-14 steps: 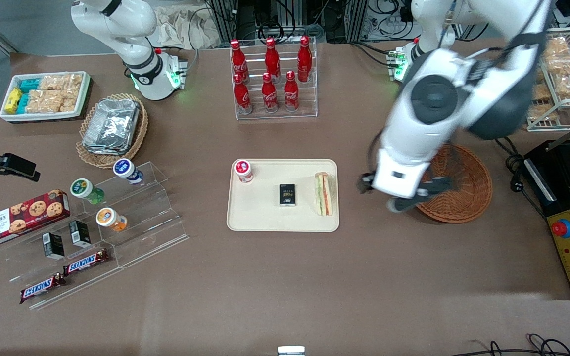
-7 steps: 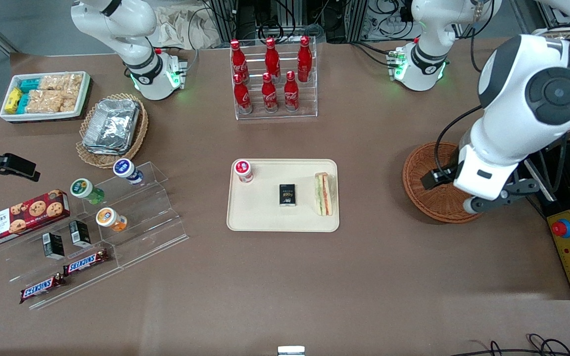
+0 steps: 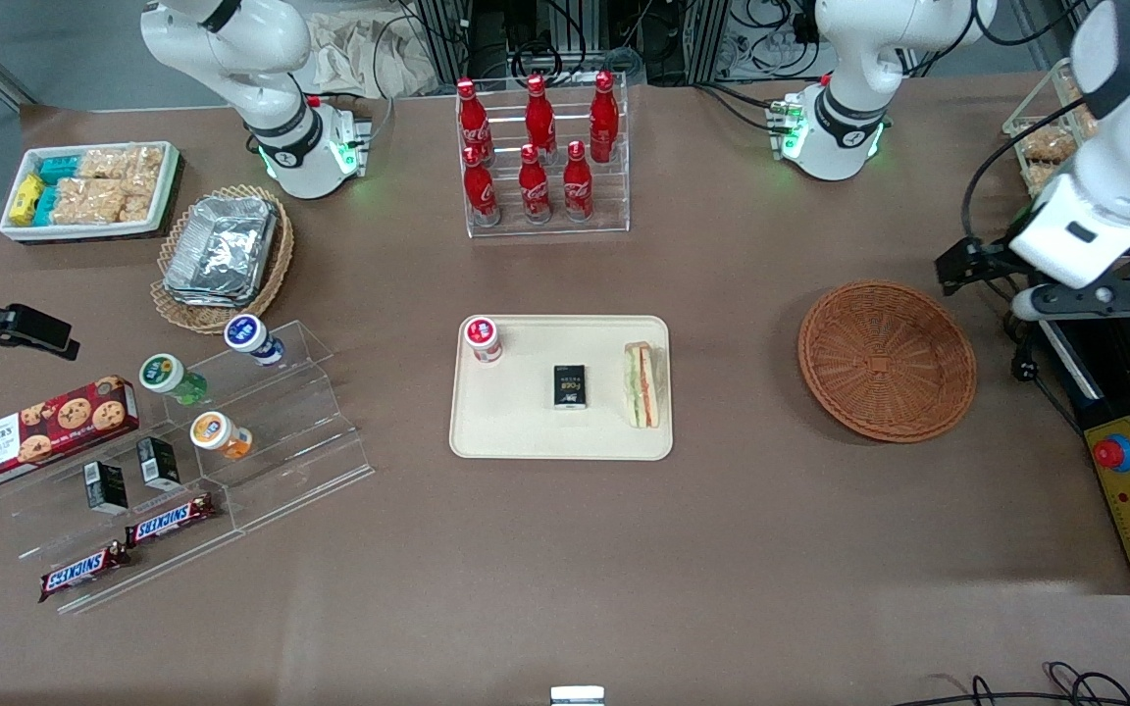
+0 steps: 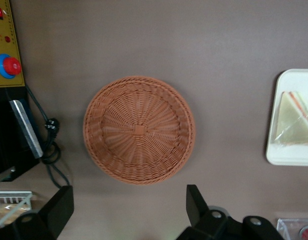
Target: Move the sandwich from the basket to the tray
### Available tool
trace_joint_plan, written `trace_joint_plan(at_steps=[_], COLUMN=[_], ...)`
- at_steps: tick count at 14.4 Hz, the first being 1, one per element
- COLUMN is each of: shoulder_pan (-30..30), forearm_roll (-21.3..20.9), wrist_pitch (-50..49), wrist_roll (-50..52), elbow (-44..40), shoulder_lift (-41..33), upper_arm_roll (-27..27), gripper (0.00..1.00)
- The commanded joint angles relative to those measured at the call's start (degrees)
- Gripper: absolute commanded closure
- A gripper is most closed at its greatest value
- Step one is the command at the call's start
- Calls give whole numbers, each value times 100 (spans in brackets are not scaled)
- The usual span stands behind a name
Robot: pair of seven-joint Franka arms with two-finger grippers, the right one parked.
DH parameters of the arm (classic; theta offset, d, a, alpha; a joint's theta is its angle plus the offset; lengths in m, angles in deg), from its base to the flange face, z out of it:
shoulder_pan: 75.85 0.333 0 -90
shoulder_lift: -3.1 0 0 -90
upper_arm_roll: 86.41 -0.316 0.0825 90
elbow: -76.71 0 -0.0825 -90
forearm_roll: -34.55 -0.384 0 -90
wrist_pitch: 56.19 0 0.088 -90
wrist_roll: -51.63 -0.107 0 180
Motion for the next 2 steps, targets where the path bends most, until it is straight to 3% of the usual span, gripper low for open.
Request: trace_joint_plan(at_steps=[1, 2], shoulder_pan=[-274, -397], forearm_roll=[-17, -26], wrist_pitch=[-198, -198], wrist_roll=[-245, -237], elbow=[-343, -448], shoulder_lift=[236, 298], upper_arm_roll=[-69, -104], gripper=[0, 0])
